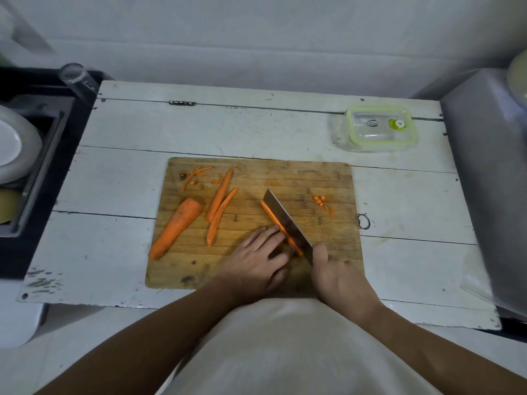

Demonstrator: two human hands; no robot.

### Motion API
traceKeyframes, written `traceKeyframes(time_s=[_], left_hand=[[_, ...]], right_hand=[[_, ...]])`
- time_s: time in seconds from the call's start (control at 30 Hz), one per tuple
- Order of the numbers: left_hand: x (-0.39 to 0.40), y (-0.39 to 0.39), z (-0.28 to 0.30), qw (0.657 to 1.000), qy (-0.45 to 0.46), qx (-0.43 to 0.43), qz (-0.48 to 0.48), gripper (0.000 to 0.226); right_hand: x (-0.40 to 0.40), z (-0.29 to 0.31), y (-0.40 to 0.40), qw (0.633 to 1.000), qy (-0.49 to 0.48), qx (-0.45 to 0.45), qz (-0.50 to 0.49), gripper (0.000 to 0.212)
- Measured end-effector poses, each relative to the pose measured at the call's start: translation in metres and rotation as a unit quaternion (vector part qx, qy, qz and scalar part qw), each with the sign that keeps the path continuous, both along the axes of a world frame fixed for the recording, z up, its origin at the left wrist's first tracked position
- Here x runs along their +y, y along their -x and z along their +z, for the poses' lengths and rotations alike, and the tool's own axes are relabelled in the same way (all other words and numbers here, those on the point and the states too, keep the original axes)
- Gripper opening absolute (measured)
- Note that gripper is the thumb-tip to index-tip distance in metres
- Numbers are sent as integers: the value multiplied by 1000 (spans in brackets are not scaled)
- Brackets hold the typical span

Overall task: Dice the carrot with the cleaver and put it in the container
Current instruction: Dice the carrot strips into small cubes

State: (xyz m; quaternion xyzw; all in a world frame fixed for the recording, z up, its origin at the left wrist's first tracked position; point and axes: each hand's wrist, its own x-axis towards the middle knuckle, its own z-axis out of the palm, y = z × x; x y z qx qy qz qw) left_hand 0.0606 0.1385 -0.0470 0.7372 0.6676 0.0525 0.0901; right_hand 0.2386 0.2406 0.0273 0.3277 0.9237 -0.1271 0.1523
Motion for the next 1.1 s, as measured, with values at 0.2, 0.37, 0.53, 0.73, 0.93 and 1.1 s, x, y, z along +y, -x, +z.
traceKeyframes(time_s=[0.2,0.37,0.53,0.73,0.93,1.1], left_hand=[[1,0,0,1000,-5,-5,3,47],[1,0,-2,1000,5,-5,7,49],[1,0,-2,1000,-1,-12,7,49],[1,0,-3,1000,-1,-13,11,51],[1,1,-6,1000,-2,-17,13,49],[4,2,-12,1000,2,-25,9,49]], right_hand=[[0,11,6,1000,-1,-11,5,24],[2,10,11,1000,-2,-7,15,24],[4,12,15,1000,0,-12,13,25],[-1,11,16,999,-22,-41,13,38],[3,14,13,999,-3,-30,19,46],[4,12,15,996,-30,-56,57,70]])
